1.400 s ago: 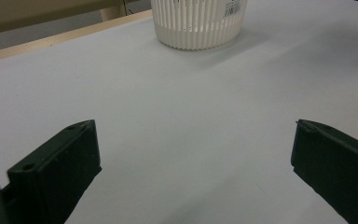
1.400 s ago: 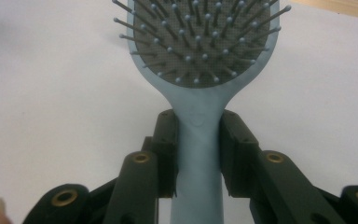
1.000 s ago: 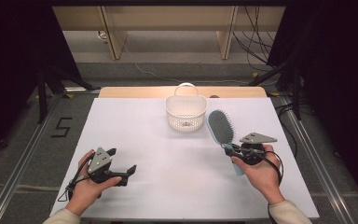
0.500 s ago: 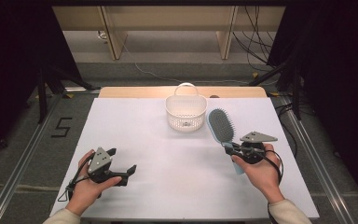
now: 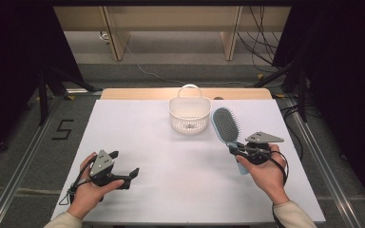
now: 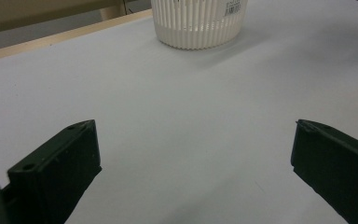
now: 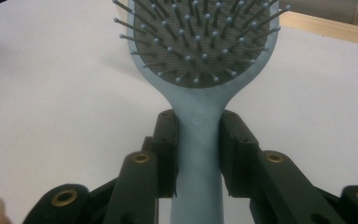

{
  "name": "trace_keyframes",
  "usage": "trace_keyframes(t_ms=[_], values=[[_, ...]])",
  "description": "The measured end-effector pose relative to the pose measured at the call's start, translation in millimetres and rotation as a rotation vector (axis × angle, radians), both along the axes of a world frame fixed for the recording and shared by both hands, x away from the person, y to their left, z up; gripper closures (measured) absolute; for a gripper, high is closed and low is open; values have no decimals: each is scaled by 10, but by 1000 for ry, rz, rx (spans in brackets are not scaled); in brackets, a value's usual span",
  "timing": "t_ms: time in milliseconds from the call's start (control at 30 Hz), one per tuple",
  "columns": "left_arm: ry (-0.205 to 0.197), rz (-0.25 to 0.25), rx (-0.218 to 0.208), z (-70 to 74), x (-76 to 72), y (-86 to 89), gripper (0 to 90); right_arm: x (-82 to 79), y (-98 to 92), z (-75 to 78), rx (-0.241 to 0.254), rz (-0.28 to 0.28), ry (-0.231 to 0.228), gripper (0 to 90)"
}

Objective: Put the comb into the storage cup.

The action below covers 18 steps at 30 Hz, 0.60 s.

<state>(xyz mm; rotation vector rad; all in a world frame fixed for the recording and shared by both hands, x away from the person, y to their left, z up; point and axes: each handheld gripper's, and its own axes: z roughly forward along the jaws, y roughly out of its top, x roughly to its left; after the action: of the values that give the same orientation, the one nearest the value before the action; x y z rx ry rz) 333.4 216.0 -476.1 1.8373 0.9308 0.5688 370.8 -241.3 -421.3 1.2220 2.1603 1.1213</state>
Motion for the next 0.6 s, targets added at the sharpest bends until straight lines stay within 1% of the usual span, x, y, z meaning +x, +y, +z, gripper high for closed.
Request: trace_keyframes(t_ms=[267, 600], values=[[-1, -1, 0, 0, 2, 1, 7, 27, 5, 0, 11, -6, -11, 707], [0, 0, -1, -1, 2, 1, 7, 76, 27, 46, 26, -8, -33, 707]])
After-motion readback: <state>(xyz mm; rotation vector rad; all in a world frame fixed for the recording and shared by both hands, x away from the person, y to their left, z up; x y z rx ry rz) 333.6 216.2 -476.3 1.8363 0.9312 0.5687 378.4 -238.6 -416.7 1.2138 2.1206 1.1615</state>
